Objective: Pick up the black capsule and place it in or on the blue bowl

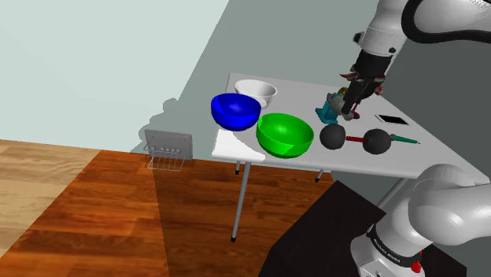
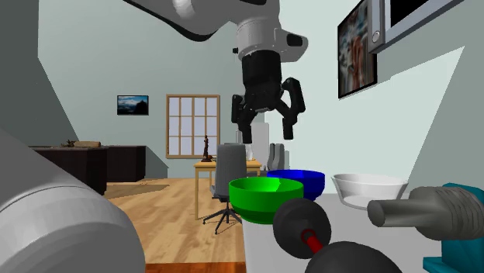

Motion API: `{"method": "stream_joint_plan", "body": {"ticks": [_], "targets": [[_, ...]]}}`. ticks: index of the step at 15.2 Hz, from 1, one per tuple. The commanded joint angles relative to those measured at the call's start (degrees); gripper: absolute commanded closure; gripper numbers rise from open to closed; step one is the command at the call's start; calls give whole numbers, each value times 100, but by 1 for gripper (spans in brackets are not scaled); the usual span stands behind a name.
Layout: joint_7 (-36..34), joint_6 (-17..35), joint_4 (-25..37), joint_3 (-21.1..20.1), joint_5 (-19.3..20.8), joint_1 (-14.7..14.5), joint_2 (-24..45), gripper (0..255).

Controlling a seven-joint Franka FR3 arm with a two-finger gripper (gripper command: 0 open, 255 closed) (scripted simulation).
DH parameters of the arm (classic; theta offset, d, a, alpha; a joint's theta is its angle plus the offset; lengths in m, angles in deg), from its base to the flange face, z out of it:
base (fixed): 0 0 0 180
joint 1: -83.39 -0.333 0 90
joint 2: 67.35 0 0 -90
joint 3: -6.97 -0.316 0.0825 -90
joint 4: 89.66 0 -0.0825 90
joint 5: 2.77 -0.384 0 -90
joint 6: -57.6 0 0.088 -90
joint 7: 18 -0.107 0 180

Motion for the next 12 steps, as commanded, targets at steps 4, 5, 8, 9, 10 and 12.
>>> {"method": "stream_joint_plan", "body": {"ticks": [4,5,8,9,10,12], "targets": [[1082,244,-603,521,308,-183,-451,0],[1444,322,-779,711,430,-237,-579,0],[2543,562,-1222,1326,841,-370,-877,0],[2914,646,-1341,1545,991,-407,-944,0],[3286,734,-1445,1771,1145,-443,-992,0],[4031,921,-1607,2245,1464,-519,-1033,0]]}}
